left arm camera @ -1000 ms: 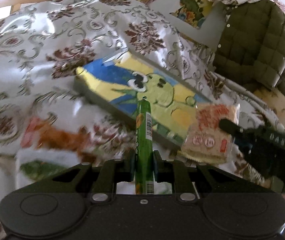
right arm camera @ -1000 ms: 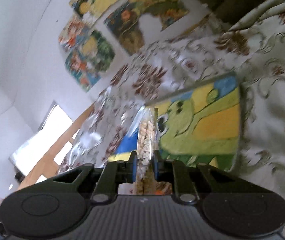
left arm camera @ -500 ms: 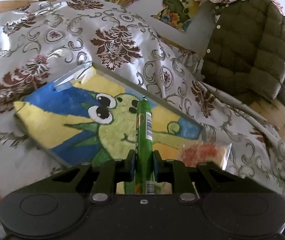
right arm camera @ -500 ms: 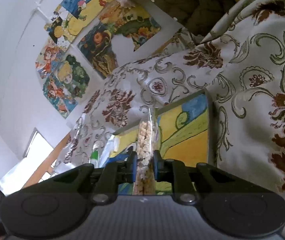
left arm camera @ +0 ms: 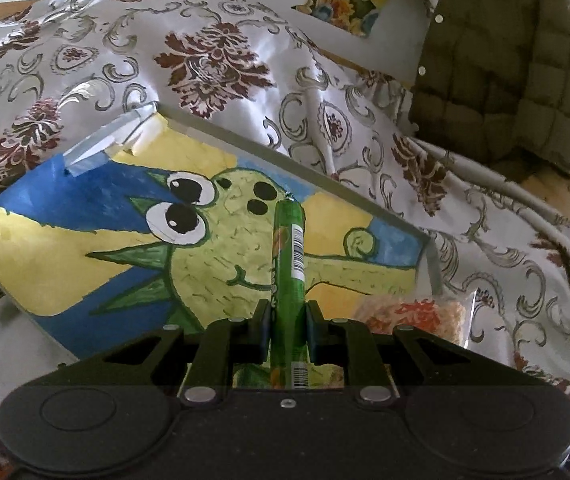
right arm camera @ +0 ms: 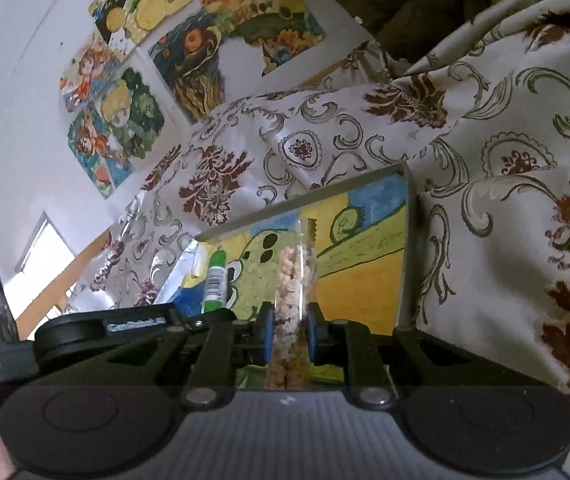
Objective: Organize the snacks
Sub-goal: 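Lower the cracker pack into the tray with the right tool while the left sets the stick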
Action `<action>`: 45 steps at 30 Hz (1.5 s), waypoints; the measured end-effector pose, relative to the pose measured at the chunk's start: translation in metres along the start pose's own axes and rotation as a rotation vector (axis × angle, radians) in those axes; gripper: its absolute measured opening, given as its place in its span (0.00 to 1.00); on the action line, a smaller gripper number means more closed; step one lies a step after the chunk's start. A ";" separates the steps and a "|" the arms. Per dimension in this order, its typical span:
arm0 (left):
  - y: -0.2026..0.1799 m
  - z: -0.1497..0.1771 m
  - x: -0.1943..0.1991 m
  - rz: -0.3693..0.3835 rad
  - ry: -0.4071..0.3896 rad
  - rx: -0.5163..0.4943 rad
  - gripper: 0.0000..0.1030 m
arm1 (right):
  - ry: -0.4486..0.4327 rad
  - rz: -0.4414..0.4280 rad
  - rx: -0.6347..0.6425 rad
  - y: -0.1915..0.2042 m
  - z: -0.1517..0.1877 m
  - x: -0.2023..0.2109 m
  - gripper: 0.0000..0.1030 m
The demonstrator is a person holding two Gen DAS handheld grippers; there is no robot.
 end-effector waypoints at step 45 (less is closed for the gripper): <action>0.006 -0.012 0.106 -0.227 -0.150 -0.013 0.99 | -0.097 0.160 0.136 0.018 -0.023 0.044 1.00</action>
Point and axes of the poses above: each gripper's, at about its wrist camera, not at the fingertips, and x roughly against the way its jaws point, y to its left, z to its underside, the point moved 1 cm from there along -x, roughly the way its jaws point, and after that the axes turned 6 degrees about z, right-handed, at the moved point
